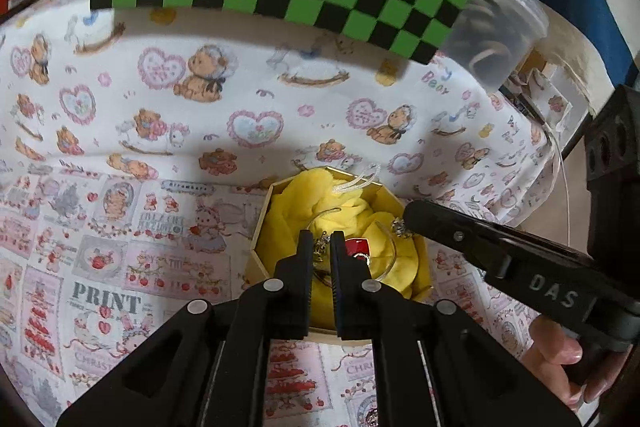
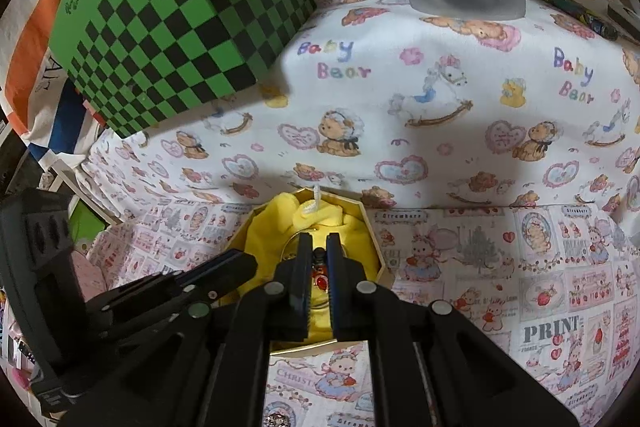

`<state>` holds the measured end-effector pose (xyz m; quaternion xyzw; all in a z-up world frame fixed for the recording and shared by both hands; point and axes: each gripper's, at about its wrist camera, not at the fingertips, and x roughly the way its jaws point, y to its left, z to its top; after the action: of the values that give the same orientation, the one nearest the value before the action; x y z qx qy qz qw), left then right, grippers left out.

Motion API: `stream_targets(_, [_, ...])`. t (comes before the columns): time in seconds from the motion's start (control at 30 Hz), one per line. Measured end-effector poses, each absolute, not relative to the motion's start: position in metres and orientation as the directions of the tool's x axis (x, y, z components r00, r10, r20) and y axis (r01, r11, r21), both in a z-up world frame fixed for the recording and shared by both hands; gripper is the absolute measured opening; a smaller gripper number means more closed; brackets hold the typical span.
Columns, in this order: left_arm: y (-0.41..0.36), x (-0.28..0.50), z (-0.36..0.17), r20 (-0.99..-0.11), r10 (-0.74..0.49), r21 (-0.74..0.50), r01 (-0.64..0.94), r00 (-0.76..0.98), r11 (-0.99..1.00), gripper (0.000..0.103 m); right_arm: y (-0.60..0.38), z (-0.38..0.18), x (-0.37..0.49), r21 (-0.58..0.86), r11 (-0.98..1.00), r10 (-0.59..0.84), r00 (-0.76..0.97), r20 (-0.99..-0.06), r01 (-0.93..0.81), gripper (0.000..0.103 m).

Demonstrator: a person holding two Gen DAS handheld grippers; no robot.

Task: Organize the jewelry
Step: 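Carry both held pieces over the yellow-lined gold box and lower them in, then open both tools to drop the pieces onto the yellow fabric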

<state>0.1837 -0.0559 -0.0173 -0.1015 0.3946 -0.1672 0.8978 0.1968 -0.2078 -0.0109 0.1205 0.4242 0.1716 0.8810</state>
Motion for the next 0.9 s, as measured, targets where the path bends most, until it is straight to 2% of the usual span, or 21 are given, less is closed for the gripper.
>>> stream_targets(0.17, [-0.056,0.173,-0.003,-0.654,-0.367,-0.285,0.235,0.661,0.929,0.008,-0.207,-0.013,0.198,0.351,0.914,0.401,0.579,-0.71,-0.202,0.006])
stream_targets(0.3, [-0.057,0.16,0.01,-0.646,-0.275,-0.175,0.213,0.712,0.961,0.01,-0.209,-0.011,0.198,0.361,0.911,0.408,0.577,-0.708,-0.201,0.006])
stream_targets(0.43, [-0.058,0.148,0.024,-0.615,-0.247,-0.135,0.209,0.748,0.969,0.011,-0.214,-0.007,0.198,0.35,0.917,0.392,0.596,-0.701,-0.192,0.012])
stream_targets(0.7, [-0.04,0.131,0.049,-0.55,-0.241,-0.149,0.191,0.8,0.97,0.015,-0.222,0.007,0.193,0.338,0.924,0.372,0.632,-0.68,-0.18,0.024])
stream_targets(0.83, [-0.039,0.124,0.057,-0.52,-0.225,-0.132,0.182,0.824,0.974,0.025,-0.223,0.014,0.189,0.303,0.938,0.337,0.66,-0.671,-0.171,0.031])
stream_targets(0.9, [-0.039,0.121,0.061,-0.506,-0.214,-0.119,0.178,0.835,0.977,0.041,-0.223,0.016,0.189,0.295,0.94,0.329,0.668,-0.668,-0.169,0.036])
